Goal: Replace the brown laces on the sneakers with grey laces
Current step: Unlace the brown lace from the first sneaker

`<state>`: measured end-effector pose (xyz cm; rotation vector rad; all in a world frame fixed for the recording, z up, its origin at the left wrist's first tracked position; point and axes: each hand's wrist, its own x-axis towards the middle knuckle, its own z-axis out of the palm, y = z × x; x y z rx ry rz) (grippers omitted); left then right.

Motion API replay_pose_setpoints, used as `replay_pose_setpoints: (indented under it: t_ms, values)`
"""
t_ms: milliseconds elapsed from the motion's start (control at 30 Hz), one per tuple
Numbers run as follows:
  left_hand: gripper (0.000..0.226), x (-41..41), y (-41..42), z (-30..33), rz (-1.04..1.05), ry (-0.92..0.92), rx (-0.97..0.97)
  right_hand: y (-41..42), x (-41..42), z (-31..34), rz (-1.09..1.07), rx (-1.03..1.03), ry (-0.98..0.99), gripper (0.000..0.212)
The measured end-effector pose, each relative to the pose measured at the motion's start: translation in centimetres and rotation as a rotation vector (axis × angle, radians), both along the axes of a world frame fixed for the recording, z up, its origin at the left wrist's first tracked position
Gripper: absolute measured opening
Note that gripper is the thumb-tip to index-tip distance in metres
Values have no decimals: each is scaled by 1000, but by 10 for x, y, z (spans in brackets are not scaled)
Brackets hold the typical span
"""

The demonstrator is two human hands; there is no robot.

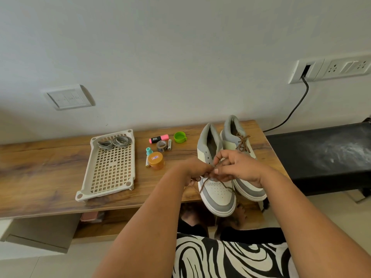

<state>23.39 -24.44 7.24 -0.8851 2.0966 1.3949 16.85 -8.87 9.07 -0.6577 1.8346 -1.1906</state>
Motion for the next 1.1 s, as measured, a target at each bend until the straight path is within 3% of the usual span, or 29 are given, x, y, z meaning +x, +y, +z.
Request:
replay_pose_setpoints:
  t_ms: [100, 200, 267, 367, 500, 567, 800, 967, 1033, 1100]
  values:
    - [15, 2, -5, 4, -103, 1, -162, 2, -3, -4, -63, 143, -1, 12]
    - [40, 6, -23, 1, -246, -157, -541, 3, -10, -21, -169, 404, 319, 17]
    - [47, 9, -32, -3, -268, -234, -616, 1, -12, -29, -212, 446, 406, 25]
    - [51, 9, -31, -2, -356, -221, -566, -5, -13, -35, -277, 356, 361, 41]
    - [58, 3, -18, 0, -339, 212, -556, -14, -8, -46, -291, 394, 402, 48]
    - [62, 0, -13, 4, -360, 325, -553, -16, -6, -48, -340, 372, 379, 46]
    - [60, 0, -7, 4, -436, 290, -586, -15, -9, -42, -320, 303, 170, 29]
    - [53, 0, -9, 2, -391, 299, -582, 6, -15, -23, -159, 353, -18, 22]
    - [54, 1, -10, 3, -387, 303, -558, 10, -15, -22, -155, 354, -23, 20]
    - [54, 1, -10, 3, -387, 311, -551, 7, -15, -28, -297, 273, 86, 26]
